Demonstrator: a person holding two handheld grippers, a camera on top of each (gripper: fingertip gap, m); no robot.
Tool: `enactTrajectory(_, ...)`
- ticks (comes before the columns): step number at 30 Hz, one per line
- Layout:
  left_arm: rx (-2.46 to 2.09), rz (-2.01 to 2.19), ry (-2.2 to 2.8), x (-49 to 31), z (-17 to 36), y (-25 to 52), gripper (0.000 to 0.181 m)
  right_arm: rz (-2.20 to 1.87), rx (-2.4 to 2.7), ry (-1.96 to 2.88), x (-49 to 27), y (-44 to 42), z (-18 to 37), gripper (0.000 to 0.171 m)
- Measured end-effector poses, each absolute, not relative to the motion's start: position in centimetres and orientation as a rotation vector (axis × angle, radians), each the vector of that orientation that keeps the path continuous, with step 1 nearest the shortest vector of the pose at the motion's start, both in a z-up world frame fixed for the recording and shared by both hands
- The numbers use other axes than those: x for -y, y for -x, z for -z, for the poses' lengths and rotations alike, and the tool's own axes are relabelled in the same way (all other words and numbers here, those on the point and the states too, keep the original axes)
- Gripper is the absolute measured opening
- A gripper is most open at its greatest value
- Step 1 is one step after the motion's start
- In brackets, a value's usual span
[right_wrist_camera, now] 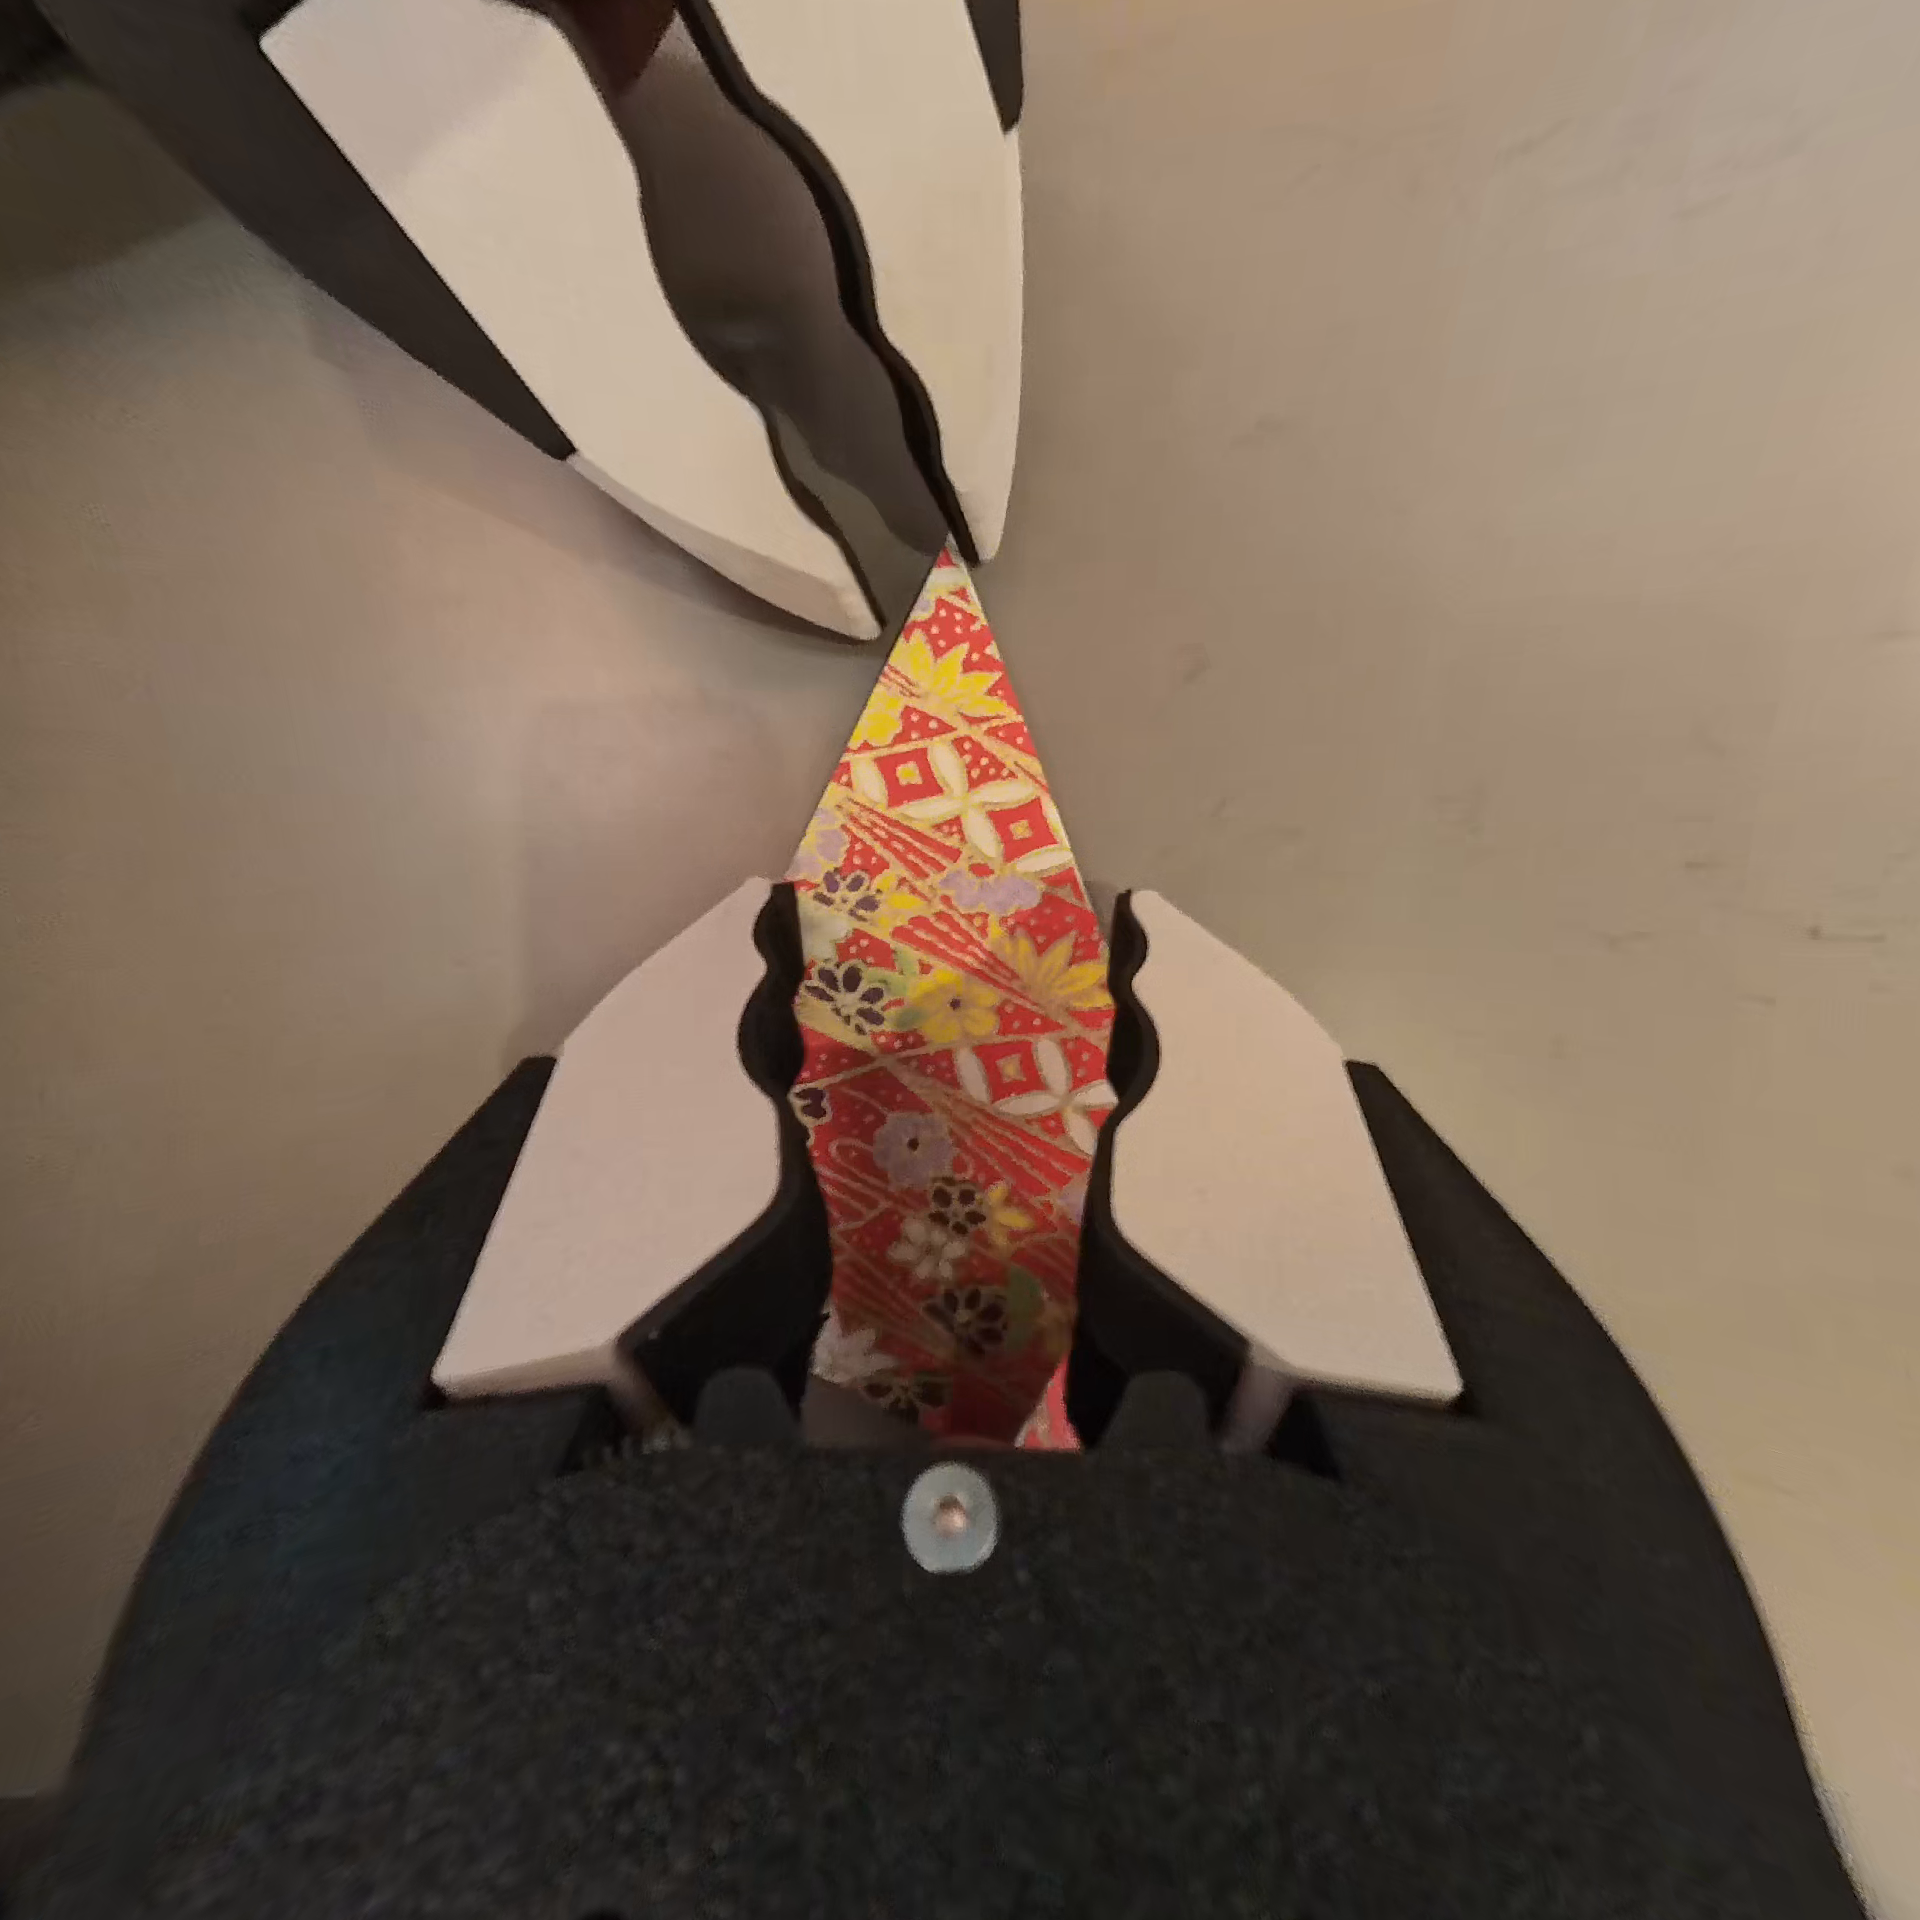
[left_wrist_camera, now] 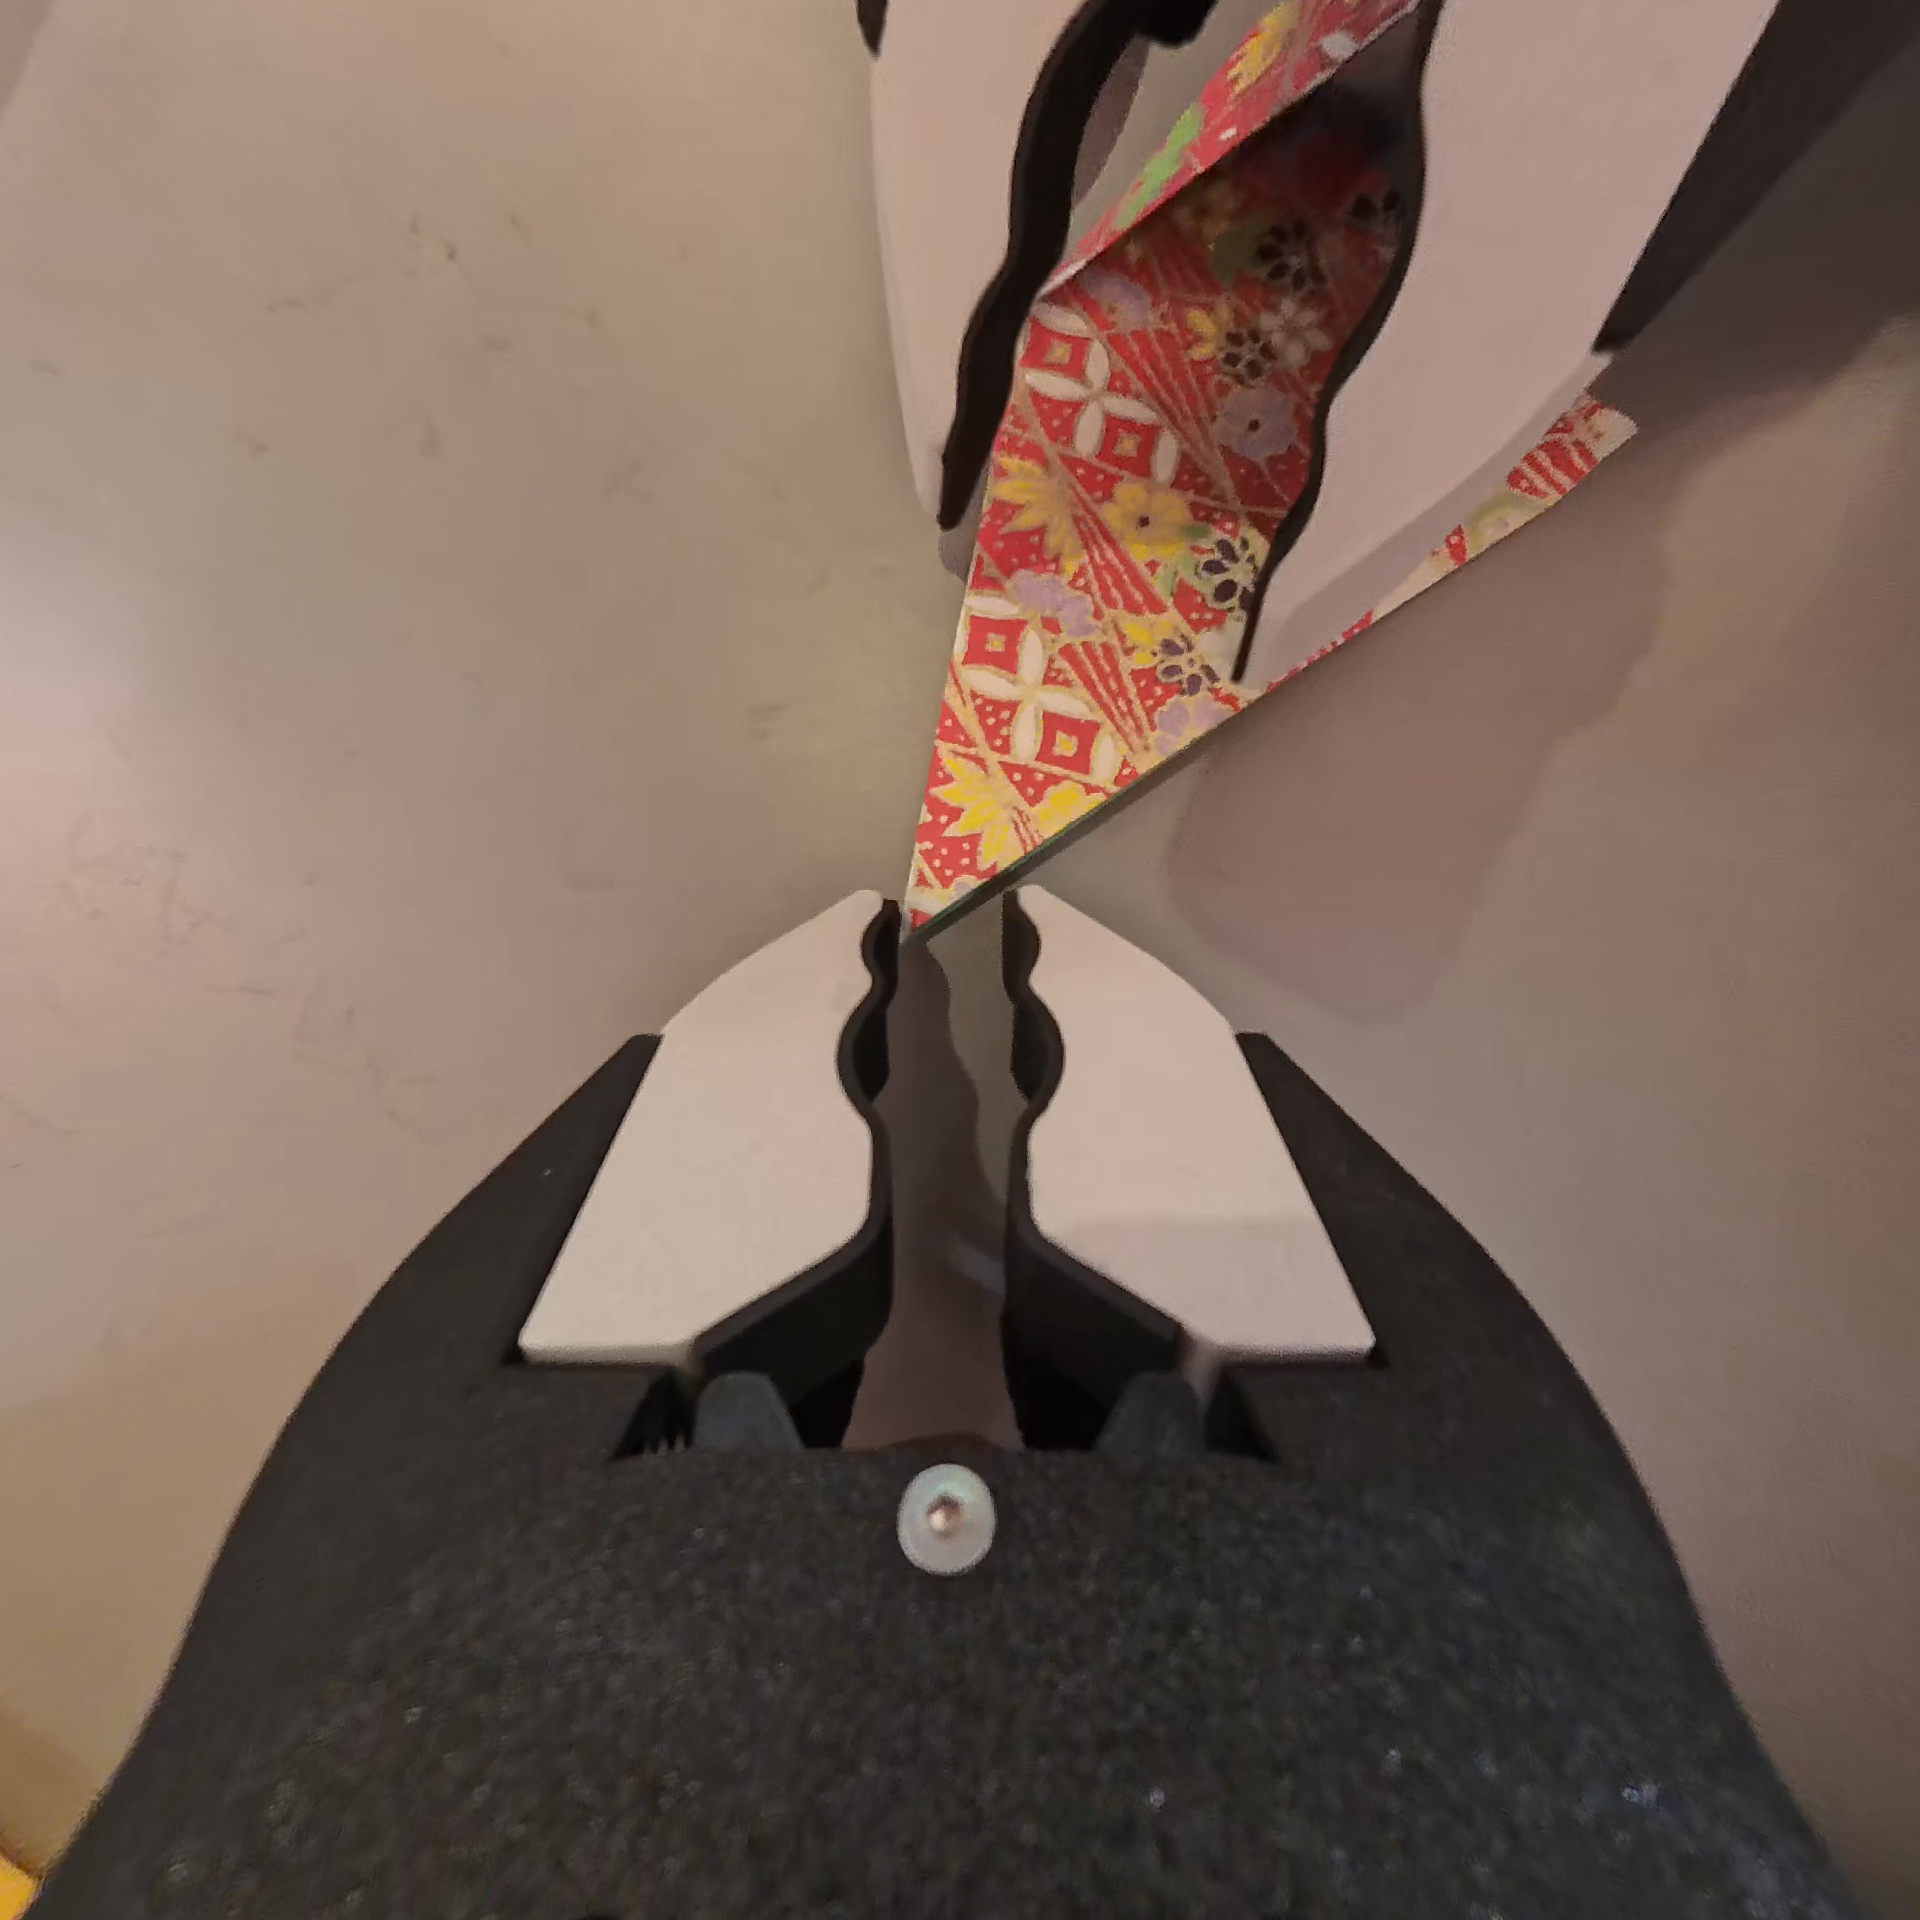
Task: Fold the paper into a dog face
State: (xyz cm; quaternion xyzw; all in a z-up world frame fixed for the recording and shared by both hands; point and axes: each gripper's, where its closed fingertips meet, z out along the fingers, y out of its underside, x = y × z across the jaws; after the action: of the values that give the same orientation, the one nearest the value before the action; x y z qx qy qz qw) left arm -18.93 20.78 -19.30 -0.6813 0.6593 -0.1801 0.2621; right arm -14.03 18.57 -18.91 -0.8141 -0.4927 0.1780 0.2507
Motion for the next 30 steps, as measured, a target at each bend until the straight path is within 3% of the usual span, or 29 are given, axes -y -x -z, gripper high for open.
enactTrajectory(30, -1.759, 0.510, 1.897, -20.6, 19.4, 18.9, 0.018, -0.455, 1.355, 2.225, -18.6, 14.1, 19.3, 0.056)
